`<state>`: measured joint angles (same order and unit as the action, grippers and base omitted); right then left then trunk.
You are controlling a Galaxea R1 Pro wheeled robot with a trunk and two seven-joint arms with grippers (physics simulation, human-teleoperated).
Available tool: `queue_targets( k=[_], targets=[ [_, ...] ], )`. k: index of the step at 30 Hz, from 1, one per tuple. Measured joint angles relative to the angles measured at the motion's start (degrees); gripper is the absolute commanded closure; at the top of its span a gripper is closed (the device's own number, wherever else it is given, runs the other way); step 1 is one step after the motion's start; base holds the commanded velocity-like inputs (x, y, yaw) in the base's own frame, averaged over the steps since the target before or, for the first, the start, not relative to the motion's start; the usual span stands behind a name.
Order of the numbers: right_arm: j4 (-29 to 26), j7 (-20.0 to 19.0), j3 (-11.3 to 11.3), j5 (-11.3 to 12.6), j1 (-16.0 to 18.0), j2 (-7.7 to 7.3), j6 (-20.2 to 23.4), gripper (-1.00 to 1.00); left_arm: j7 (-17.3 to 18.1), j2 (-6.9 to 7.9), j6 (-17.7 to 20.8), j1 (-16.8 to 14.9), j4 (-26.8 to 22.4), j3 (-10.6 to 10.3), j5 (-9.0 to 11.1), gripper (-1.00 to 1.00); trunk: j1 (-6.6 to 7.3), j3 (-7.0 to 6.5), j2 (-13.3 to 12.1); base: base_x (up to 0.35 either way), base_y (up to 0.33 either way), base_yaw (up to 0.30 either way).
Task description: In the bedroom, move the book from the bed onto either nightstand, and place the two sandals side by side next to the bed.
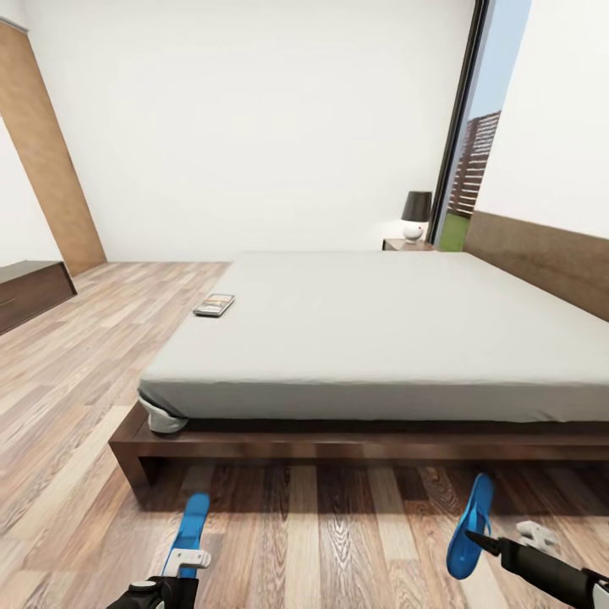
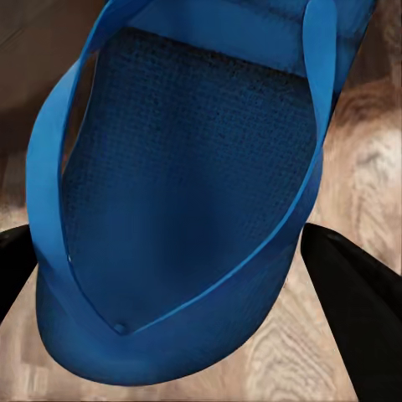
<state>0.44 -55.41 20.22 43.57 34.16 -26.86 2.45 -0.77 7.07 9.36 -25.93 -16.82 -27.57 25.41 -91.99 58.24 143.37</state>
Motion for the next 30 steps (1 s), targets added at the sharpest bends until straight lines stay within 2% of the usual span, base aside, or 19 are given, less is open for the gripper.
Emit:
queue_targets(
  k=[4, 30],
  targets=[
    [0.0, -1.5, 0.0, 0.0, 0.0, -0.1, 0.0, 1.0, 0.0, 0.0, 0.0, 0.0, 0.0, 0.0, 0.0, 1.0, -0.1, 0.89, 0.1, 0.0, 0.0, 0.0],
    [0.0, -1.3, 0.0, 0.0, 0.0, -0.03, -0.7, 1.0, 0.0, 0.0, -0.1, 0.0, 0.0, 0.0, 0.0, 1.0, -0.77, 6.65, 0.4, 0.0, 0.0, 0.0]
  ],
)
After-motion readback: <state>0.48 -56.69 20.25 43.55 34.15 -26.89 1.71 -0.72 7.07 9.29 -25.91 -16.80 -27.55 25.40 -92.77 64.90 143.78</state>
